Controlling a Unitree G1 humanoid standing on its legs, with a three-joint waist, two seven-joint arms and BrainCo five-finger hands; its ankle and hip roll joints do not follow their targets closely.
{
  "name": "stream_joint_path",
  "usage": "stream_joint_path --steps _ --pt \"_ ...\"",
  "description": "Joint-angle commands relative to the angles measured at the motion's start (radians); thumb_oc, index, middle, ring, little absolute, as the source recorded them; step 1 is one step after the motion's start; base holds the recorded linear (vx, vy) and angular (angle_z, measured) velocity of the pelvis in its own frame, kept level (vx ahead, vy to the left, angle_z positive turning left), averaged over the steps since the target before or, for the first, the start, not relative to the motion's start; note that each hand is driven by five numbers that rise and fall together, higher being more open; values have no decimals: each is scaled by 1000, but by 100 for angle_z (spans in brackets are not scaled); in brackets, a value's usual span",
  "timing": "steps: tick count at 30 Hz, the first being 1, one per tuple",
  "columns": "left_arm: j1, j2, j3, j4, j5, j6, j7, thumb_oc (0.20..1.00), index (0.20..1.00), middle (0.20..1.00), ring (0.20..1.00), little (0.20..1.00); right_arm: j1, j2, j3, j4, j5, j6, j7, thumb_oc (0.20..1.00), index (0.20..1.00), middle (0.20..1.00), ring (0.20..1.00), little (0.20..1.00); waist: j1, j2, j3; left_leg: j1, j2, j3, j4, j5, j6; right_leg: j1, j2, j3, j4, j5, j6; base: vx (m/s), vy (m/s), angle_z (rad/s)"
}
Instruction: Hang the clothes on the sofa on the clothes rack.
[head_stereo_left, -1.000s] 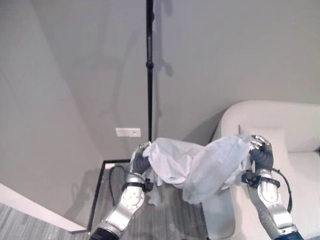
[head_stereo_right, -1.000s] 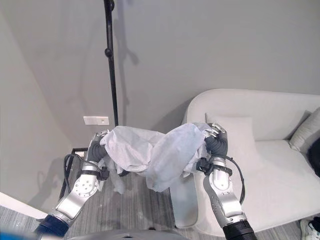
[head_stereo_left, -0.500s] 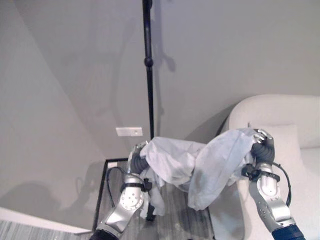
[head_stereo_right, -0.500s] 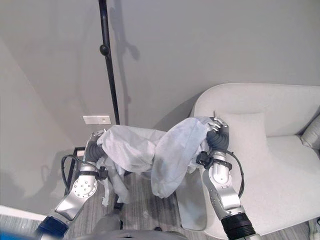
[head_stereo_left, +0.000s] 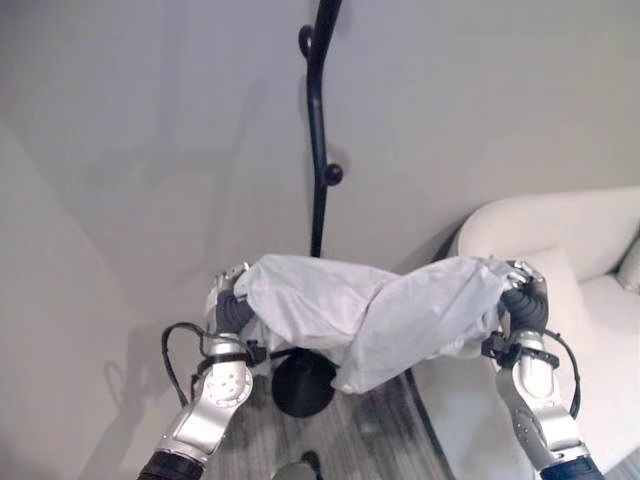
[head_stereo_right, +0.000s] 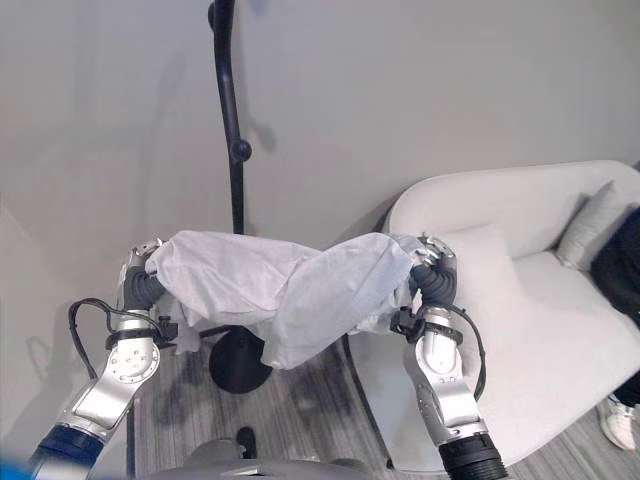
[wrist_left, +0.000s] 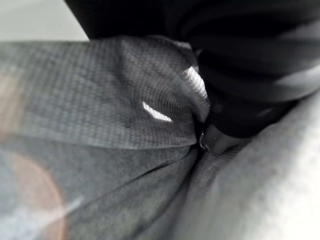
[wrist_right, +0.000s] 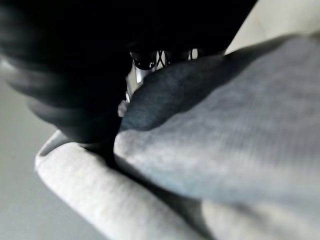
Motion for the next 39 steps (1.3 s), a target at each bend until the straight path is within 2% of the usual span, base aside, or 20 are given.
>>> stream_joint_path --steps 1,2,4,5,7,13,16,21,22,25,26,28,30,31,33,35,39 --pt "-3 18 38 -73 56 -44 61 200 200 200 200 200 -48 -25 -100 -19 -50 -58 -20 200 200 200 200 200 -8 47 -57 108 100 -67 -154 7 -60 -36 -3 -88 -110 59 -12 59 -164 19" --pt "-8 17 46 -79 54 -48 73 200 200 200 200 200 -47 -29 -112 -26 -60 -63 -30 200 200 200 200 200 -15 46 -59 105 103 -79 -155 4 -69 -32 -10 -91 -187 63 -19 85 -254 23" --pt "-1 32 84 -88 92 -49 101 200 200 200 200 200 -26 -40 -156 -60 -110 -77 -51 200 200 200 200 200 -22 28 -67 95 106 -86 -147 -4 -85 11 1 -62 -327 60 -10 50 -252 29" --pt "22 24 145 -83 130 -51 161 200 200 200 200 200 -13 -49 -175 -81 -180 -76 -70 200 200 200 200 200 -12 16 -78 85 124 -80 -146 6 -102 30 14 -60 -385 72 -6 27 -275 60" --pt "45 29 204 -92 177 -38 211 200 200 200 200 200 9 -81 -205 -126 -255 -82 -77 200 200 200 200 200 -7 17 -95 80 152 -82 -162 20 -120 45 40 -61 -444 87 -12 30 -212 47" --pt "78 47 308 -92 319 11 319 200 200 200 200 200 55 -132 -252 -175 -413 -90 -113 200 200 200 200 200 -5 32 -111 83 192 -94 -191 46 -148 97 90 -85 -516 86 -31 36 -101 27" --pt "128 40 436 -135 385 58 390 200 200 200 200 200 74 -172 -287 -234 -652 -50 -198 200 200 200 200 200 2 47 -129 104 206 -98 -198 46 -156 126 111 -83 -519 60 -47 93 -55 23" --pt "127 55 474 -165 402 67 396 200 200 200 200 200 57 -204 -309 -262 -739 -28 -237 200 200 200 200 200 0 53 -139 113 210 -99 -199 40 -160 134 113 -77 -518 51 -51 51 -6 -1" --pt "97 83 487 -169 411 74 395 200 200 200 200 200 16 -221 -316 -268 -745 -24 -247 200 200 200 200 200 -2 56 -146 119 212 -99 -199 37 -162 136 114 -76 -518 48 -52 43 -2 -1" --pt "18 147 477 -143 409 85 370 200 200 200 200 200 -83 -275 -299 -232 -746 -2 -261 200 200 200 200 200 -4 57 -159 129 213 -99 -204 34 -164 144 116 -72 -518 43 -55 41 -3 -3" --pt "-50 193 455 -116 416 91 343 200 200 200 200 200 -166 -311 -276 -182 -734 11 -267 200 200 200 200 200 -5 57 -165 137 213 -98 -210 32 -166 150 117 -71 -518 39 -56 36 -8 -8" --pt "-101 210 433 -86 406 93 331 200 200 200 200 200 -229 -325 -257 -140 -717 17 -275 200 200 200 200 200 -4 58 -163 143 214 -96 -213 32 -167 153 117 -70 -519 38 -57 16 -5 -3" --pt "-181 234 392 -22 363 91 314 200 200 200 200 200 -323 -352 -217 -79 -688 31 -280 200 200 200 200 200 -6 58 -165 153 213 -94 -219 31 -168 159 118 -68 -519 36 -57 28 2 1" --pt "-293 281 340 65 302 92 285 200 200 200 200 200 -456 -390 -153 -2 -675 61 -275 200 200 200 200 200 -5 60 -172 167 211 -90 -227 31 -169 165 118 -65 -519 34 -57 47 6 -1" --pt "-328 300 323 96 290 98 277 200 200 200 200 200 -502 -395 -130 25 -663 66 -273 200 200 200 200 200 -4 61 -175 171 212 -88 -229 32 -170 169 118 -64 -520 33 -57 39 4 -2" --pt "-434 350 250 220 239 109 246 200 200 200 200 200 -636 -407 -42 147 -613 81 -266 200 200 200 200 200 -2 61 -176 179 212 -83 -231 32 -174 173 119 -62 -519 33 -59 36 2 -6" --pt "-565 395 162 371 165 122 220 200 200 200 200 200 -790 -429 60 309 -549 91 -249 200 200 200 200 200 -1 63 -164 178 213 -85 -229 34 -177 172 121 -63 -518 35 -59 7 0 -1"
